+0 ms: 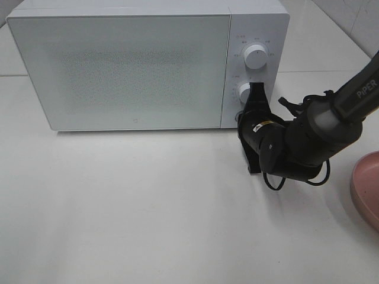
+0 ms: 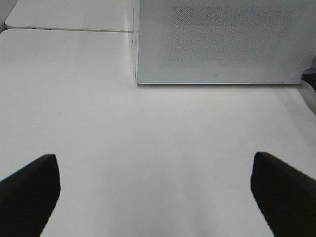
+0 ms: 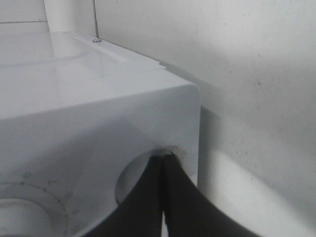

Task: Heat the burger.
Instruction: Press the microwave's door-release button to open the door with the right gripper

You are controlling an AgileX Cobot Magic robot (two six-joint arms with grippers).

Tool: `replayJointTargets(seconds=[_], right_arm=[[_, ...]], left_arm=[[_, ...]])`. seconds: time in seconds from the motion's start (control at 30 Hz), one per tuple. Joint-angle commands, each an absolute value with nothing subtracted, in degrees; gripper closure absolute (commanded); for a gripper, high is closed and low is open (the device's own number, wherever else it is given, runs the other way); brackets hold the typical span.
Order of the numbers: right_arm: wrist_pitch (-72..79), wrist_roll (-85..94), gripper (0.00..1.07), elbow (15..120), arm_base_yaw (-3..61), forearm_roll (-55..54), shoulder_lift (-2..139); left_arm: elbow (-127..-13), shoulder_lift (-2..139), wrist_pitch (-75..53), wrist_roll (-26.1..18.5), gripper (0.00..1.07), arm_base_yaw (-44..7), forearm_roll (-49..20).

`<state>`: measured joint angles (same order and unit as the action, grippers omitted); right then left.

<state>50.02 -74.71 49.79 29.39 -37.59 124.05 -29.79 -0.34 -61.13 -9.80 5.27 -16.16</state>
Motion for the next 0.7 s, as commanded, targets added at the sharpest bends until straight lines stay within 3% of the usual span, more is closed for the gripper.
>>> replayJointTargets(seconds=[0.03, 0.7], right_arm=[[55.1, -73.1, 1.07, 50.9, 28.6, -37.9, 124.1], [68.5, -70.2, 1.07, 57.8, 28.6, -39.4, 125.6]], left_arm=[[-29.7, -1.4, -61.4, -9.6, 0.09, 5.3, -15.9], [-29.7, -1.4, -61.5, -9.6, 0.09, 5.3, -15.6]])
